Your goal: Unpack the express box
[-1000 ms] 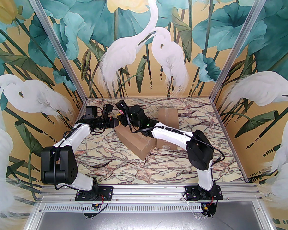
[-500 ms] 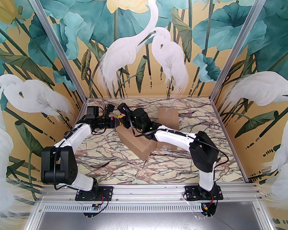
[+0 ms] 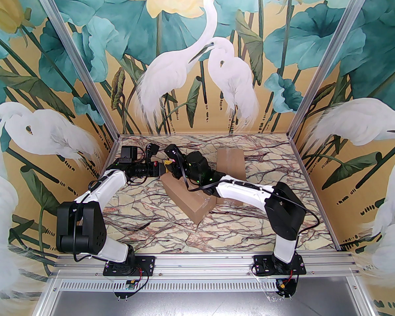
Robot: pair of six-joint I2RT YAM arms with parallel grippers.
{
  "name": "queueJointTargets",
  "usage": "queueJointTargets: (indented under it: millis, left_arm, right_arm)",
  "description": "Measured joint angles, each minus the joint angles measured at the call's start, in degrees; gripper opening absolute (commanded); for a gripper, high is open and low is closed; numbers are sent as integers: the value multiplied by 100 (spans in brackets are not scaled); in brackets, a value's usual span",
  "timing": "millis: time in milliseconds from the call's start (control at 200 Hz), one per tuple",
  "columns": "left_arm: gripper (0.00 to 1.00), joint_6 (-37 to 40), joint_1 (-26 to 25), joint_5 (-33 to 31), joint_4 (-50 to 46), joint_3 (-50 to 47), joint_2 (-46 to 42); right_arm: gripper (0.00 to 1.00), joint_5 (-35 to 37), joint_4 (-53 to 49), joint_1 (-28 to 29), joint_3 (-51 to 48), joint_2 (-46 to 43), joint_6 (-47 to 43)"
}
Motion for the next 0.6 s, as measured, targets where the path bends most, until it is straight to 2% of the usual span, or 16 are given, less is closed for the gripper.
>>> queueJointTargets:
  millis: [55, 235, 515, 600]
  left_arm:
    - [0, -2, -17, -61, -26, 0, -26]
    - [0, -4, 129, -949, -131, -2, -20]
    - [0, -90, 507, -1458, -153, -9, -295]
    - [18, -162, 660, -1552, -136, -46, -599]
  right_arm:
    - [0, -39, 0, -2, -31, -33, -2]
    - [0, -258, -33, -22, -22, -46, 7]
    - [0, -977, -107, -247, 772, 586, 144]
    - [0, -1250, -90, -306, 1093, 857, 199]
